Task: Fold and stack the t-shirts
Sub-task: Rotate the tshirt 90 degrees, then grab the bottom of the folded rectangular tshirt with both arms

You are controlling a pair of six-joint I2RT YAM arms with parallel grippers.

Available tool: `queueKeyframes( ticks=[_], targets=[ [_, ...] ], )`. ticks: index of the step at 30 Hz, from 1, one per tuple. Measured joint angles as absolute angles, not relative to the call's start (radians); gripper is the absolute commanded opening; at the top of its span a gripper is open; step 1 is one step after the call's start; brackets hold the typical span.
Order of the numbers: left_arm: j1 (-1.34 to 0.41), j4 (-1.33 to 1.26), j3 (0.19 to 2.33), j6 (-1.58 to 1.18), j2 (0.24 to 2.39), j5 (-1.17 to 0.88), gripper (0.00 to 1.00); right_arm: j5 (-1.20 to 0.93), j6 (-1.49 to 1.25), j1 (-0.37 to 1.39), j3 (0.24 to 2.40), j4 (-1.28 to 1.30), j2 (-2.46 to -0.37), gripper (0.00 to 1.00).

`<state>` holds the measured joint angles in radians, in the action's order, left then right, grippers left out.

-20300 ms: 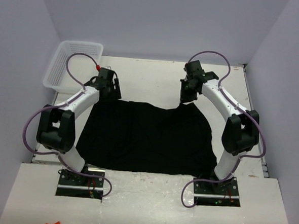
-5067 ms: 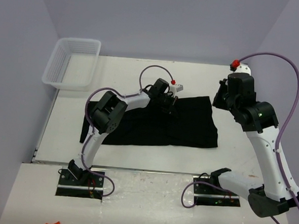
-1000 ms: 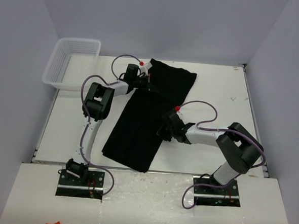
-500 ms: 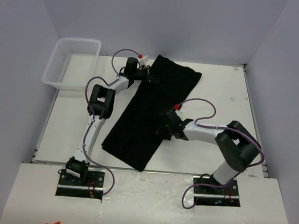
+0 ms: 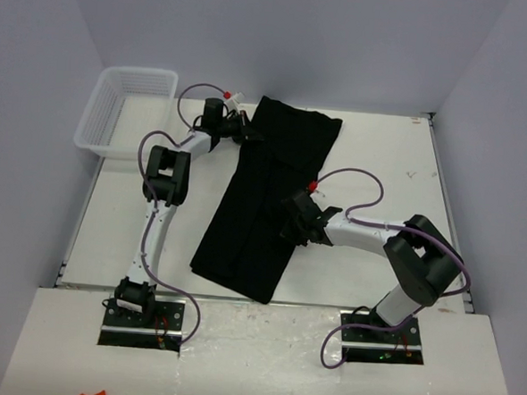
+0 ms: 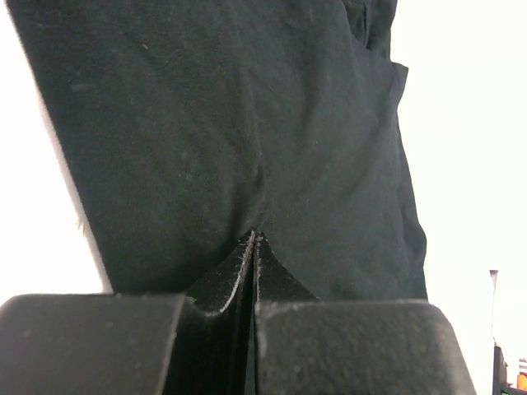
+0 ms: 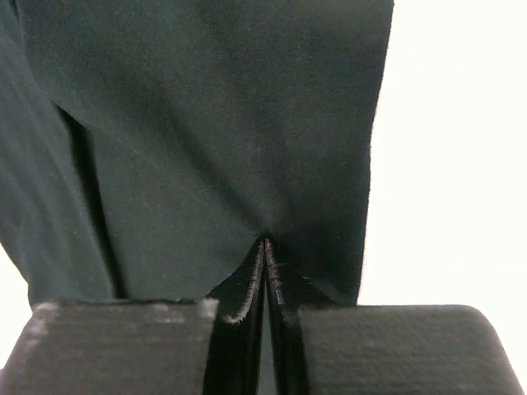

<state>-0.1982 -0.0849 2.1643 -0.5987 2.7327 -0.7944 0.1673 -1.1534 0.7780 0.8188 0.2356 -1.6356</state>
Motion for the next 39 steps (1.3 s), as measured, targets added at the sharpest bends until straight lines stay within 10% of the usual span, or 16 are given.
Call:
queueKeyframes(
  ticks=[10,21,25,27,29,39],
  targets=[
    [-0.189,-0.11,2.011,-0.587,2.639,-0.786,0.0,0.349,-0.868,0.773,0.912,0.541,-1.532,0.55],
    [-0.207,-0.074,1.789,-0.556,2.42,-0.748,0.13,0.401,-0.677,0.772,1.192,0.723,-1.253,0.62],
    [-0.25,0.026,1.765,-0.493,2.255,-0.644,0.23,0.31,-0.678,0.772,1.001,0.706,-1.143,0.46],
    [-0.28,0.093,1.765,-0.461,2.16,-0.541,0.22,0.234,-0.681,0.772,0.865,0.686,-1.101,0.01],
    [-0.313,0.169,1.765,-0.433,2.065,-0.452,0.0,0.157,-0.698,0.775,0.747,0.662,-1.07,0.0],
    [-0.494,0.21,1.2,-0.427,1.665,-0.348,0.0,-0.049,-0.759,0.807,0.536,0.519,-0.929,0.0]
  ],
)
